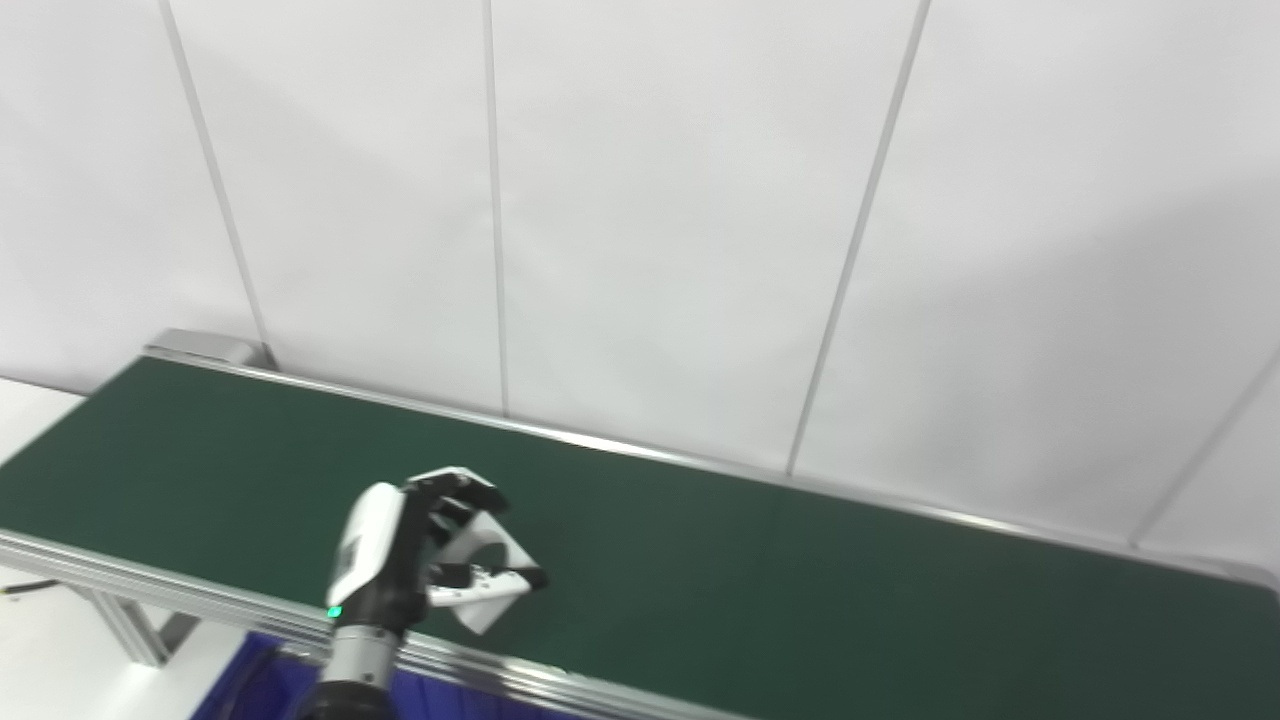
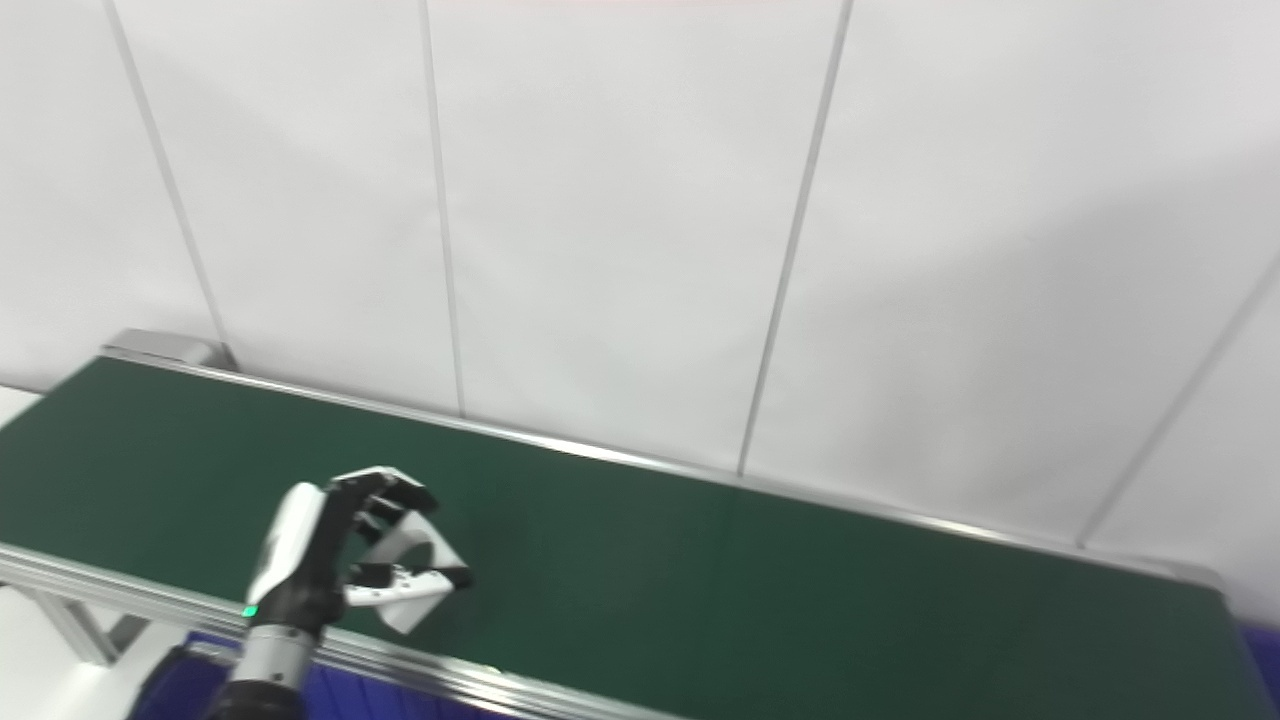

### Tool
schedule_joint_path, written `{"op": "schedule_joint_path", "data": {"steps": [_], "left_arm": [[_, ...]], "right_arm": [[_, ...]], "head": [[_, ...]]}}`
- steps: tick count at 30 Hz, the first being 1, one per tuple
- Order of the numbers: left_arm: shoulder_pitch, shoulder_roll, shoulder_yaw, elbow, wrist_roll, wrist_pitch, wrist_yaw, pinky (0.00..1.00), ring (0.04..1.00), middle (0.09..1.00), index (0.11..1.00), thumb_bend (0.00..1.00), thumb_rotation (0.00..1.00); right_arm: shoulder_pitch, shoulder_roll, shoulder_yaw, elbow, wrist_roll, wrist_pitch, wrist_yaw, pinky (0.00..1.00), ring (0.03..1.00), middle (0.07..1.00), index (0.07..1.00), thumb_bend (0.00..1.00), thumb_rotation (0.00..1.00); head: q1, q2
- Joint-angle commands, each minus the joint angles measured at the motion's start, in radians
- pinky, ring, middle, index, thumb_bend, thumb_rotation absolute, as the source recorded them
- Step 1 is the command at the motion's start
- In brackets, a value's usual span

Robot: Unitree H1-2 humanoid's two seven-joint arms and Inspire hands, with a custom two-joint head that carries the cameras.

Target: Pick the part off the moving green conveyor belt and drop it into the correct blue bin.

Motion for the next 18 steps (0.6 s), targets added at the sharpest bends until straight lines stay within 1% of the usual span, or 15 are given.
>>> {"op": "schedule_joint_path", "data": {"steps": [1, 2, 3, 4, 5, 6, 8, 9, 10, 11, 14, 15, 16, 17, 18], "left_arm": [[-0.010, 0.017, 0.006, -0.041, -0.006, -0.069, -0.003, 0.29, 0.406, 0.495, 0.505, 0.50, 0.00], [-0.003, 0.022, 0.008, -0.037, -0.012, -0.088, -0.004, 0.29, 0.403, 0.492, 0.506, 0.50, 0.00], [0.001, 0.024, 0.010, -0.034, -0.016, -0.101, -0.006, 0.27, 0.397, 0.487, 0.508, 0.50, 0.00], [0.008, 0.028, 0.012, -0.028, -0.029, -0.122, -0.010, 0.26, 0.395, 0.484, 0.508, 0.50, 0.00], [0.012, 0.031, 0.014, -0.023, -0.038, -0.136, -0.013, 0.26, 0.394, 0.484, 0.508, 0.50, 0.00], [0.020, 0.034, 0.014, -0.020, -0.051, -0.151, -0.019, 0.26, 0.393, 0.482, 0.508, 0.50, 0.00], [0.033, 0.038, 0.015, -0.014, -0.073, -0.177, -0.033, 0.24, 0.388, 0.477, 0.509, 0.50, 0.00], [0.038, 0.039, 0.016, -0.010, -0.082, -0.189, -0.039, 0.24, 0.390, 0.478, 0.509, 0.50, 0.00], [0.041, 0.040, 0.017, -0.009, -0.089, -0.197, -0.044, 0.24, 0.391, 0.479, 0.508, 0.50, 0.00], [0.045, 0.041, 0.018, -0.004, -0.098, -0.211, -0.050, 0.25, 0.392, 0.479, 0.508, 0.50, 0.00], [0.065, 0.051, 0.007, 0.000, -0.115, -0.235, -0.082, 0.27, 0.398, 0.487, 0.505, 0.50, 0.00], [0.073, 0.055, 0.002, -0.002, -0.121, -0.240, -0.097, 0.27, 0.399, 0.488, 0.505, 0.50, 0.00], [0.079, 0.058, -0.002, -0.010, -0.129, -0.242, -0.111, 0.28, 0.400, 0.489, 0.505, 0.50, 0.00], [0.082, 0.059, -0.004, -0.014, -0.134, -0.243, -0.121, 0.28, 0.401, 0.490, 0.505, 0.50, 0.00], [0.091, 0.062, -0.009, -0.016, -0.139, -0.250, -0.134, 0.29, 0.402, 0.490, 0.505, 0.50, 0.00]], "right_arm": [[0.001, 0.010, 0.001, -0.025, -0.004, -0.059, -0.019, 0.70, 0.813, 0.888, 0.951, 0.86, 0.14], [0.001, 0.015, 0.003, -0.023, -0.012, -0.058, -0.026, 0.71, 0.817, 0.891, 0.955, 0.86, 0.15], [0.001, 0.019, 0.004, -0.023, -0.018, -0.056, -0.031, 0.72, 0.821, 0.893, 0.960, 0.85, 0.18], [0.001, 0.024, 0.004, -0.022, -0.025, -0.050, -0.036, 0.73, 0.827, 0.897, 0.965, 0.85, 0.20], [0.000, 0.028, 0.005, -0.022, -0.030, -0.046, -0.039, 0.73, 0.828, 0.897, 0.967, 0.85, 0.21], [-0.002, 0.033, 0.004, -0.018, -0.033, -0.048, -0.045, 0.74, 0.832, 0.900, 0.970, 0.85, 0.22], [-0.009, 0.042, 0.003, -0.008, -0.037, -0.057, -0.054, 0.75, 0.838, 0.903, 0.976, 0.85, 0.25], [-0.012, 0.044, 0.003, -0.003, -0.037, -0.062, -0.059, 0.75, 0.839, 0.902, 0.979, 0.85, 0.27], [-0.014, 0.046, 0.003, -0.003, -0.038, -0.064, -0.061, 0.75, 0.839, 0.902, 0.981, 0.85, 0.28], [-0.017, 0.048, 0.002, -0.002, -0.037, -0.065, -0.063, 0.74, 0.838, 0.903, 0.982, 0.85, 0.29], [-0.022, 0.055, -0.003, -0.002, -0.028, -0.071, -0.068, 0.74, 0.838, 0.904, 0.982, 0.86, 0.29], [-0.023, 0.055, -0.004, -0.004, -0.029, -0.072, -0.070, 0.74, 0.839, 0.904, 0.982, 0.86, 0.30], [-0.023, 0.056, -0.005, -0.011, -0.030, -0.068, -0.071, 0.74, 0.838, 0.903, 0.983, 0.86, 0.30], [-0.023, 0.056, -0.006, -0.016, -0.031, -0.066, -0.071, 0.73, 0.837, 0.902, 0.982, 0.86, 0.30], [-0.022, 0.057, -0.008, -0.026, -0.029, -0.056, -0.069, 0.73, 0.836, 0.902, 0.982, 0.86, 0.31]], "head": [[-0.013, 0.014], [-0.037, 0.041], [-0.041, 0.043], [-0.058, 0.062], [-0.062, 0.066], [-0.081, 0.087], [-0.098, 0.109], [-0.098, 0.109], [-0.110, 0.132], [-0.111, 0.133], [-0.123, 0.163], [-0.123, 0.163], [-0.129, 0.186], [-0.129, 0.186], [-0.131, 0.207]]}}
